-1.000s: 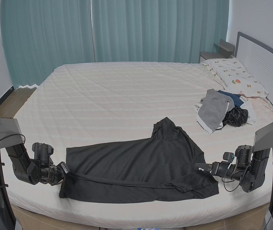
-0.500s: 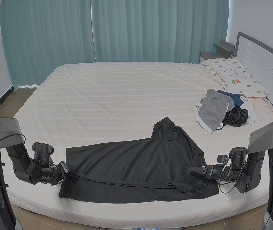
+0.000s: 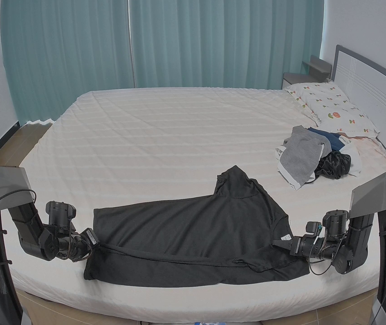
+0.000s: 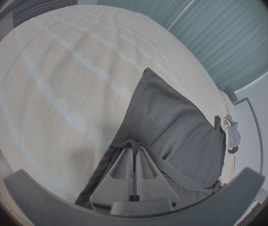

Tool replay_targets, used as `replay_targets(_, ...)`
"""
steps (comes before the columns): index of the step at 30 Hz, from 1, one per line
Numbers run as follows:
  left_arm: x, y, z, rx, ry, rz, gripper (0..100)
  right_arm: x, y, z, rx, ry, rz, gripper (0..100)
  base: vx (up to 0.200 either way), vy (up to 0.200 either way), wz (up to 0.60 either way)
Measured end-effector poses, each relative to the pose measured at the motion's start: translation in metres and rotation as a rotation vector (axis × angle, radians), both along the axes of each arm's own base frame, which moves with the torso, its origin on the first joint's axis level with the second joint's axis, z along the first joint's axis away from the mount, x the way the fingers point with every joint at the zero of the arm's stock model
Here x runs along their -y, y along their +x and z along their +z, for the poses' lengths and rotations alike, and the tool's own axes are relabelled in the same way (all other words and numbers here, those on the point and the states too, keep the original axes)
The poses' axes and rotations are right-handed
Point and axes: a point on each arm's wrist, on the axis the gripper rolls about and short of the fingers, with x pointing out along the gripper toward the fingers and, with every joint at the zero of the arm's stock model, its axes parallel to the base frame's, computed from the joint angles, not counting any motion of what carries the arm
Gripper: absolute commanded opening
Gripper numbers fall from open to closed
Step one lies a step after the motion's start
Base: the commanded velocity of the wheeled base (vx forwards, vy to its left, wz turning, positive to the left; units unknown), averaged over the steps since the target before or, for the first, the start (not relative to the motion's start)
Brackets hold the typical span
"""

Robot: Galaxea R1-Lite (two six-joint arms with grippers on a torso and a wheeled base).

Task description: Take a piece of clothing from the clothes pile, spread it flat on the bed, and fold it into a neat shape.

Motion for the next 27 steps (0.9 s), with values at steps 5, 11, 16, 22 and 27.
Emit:
replay_targets(5,0.000,0.000,0.000,0.000,0.000,0.001,0,0.001,-0.001,0.000,-0.004,-0.003,-0.007,0,0.000,0.000,0.00)
replay_targets(11,0.000,0.000,0.000,0.000,0.000,0.001,0,0.008,0.001,0.003,0.012,-0.007,-0.044,0,0.000,0.000,0.00)
replay_targets(16,0.000,0.000,0.000,0.001,0.001,0.002,0,0.015,0.005,0.009,0.044,-0.007,-0.087,0,0.000,0.000,0.00)
replay_targets(22,0.000,0.002,0.001,0.004,-0.012,0.018,0,0.026,0.008,0.016,0.075,-0.002,-0.124,0,0.000,0.000,0.00)
replay_targets(27,0.000,0.004,0.001,0.009,-0.016,0.032,0,0.033,0.011,0.021,0.076,0.028,-0.164,0,0.000,0.000,0.00)
